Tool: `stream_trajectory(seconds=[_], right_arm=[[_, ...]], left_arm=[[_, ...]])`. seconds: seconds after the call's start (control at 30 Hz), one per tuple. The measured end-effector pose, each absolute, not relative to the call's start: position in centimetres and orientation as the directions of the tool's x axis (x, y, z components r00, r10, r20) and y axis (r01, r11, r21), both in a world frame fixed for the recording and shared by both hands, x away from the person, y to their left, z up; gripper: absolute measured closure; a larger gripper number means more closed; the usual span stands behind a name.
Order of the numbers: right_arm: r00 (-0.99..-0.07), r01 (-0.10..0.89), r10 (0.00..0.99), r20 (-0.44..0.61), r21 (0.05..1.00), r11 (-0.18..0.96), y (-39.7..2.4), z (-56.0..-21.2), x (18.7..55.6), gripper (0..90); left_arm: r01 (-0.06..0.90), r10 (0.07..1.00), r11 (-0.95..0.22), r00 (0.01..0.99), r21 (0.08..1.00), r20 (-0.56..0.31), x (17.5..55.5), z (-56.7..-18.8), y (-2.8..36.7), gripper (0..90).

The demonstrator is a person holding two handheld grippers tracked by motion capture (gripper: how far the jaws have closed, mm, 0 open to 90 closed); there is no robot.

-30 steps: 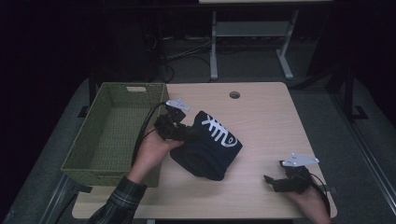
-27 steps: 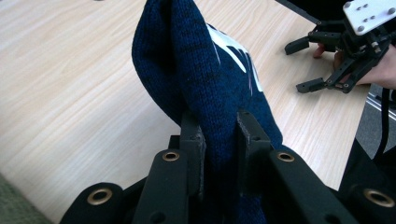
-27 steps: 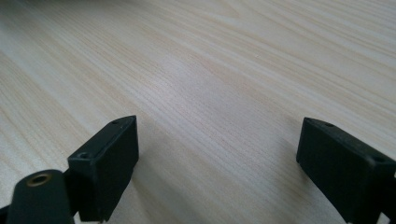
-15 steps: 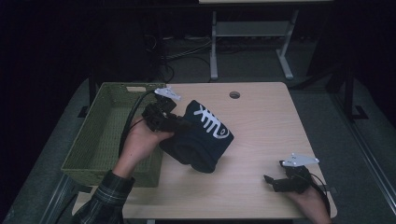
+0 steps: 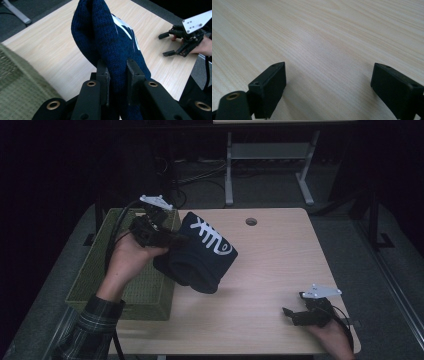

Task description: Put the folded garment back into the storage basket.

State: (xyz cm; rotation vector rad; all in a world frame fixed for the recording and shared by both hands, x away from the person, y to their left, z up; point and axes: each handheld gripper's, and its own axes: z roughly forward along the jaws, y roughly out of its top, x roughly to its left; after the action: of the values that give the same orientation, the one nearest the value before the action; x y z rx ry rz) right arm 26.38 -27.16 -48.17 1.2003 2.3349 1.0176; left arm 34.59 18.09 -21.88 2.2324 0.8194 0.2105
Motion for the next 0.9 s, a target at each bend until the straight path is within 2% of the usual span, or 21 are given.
stream_trajectory(seconds=[0.57, 0.9], right_arm=[[-0.588, 0.578, 0.808, 0.037, 0.718, 0.388, -27.2, -48.2, 26.4, 12.6], [-0.584, 0.579, 0.811, 0.036, 0.719, 0.385, -27.2, -48.2, 26.4, 12.5]], left_arm=[[0.526, 0.708, -0.444, 0.702, 0.726, -0.077, 33.8, -18.4, 24.1, 75.8], [0.564, 0.771, -0.382, 0.631, 0.732, -0.085, 33.3, -18.0, 28.4, 75.8]])
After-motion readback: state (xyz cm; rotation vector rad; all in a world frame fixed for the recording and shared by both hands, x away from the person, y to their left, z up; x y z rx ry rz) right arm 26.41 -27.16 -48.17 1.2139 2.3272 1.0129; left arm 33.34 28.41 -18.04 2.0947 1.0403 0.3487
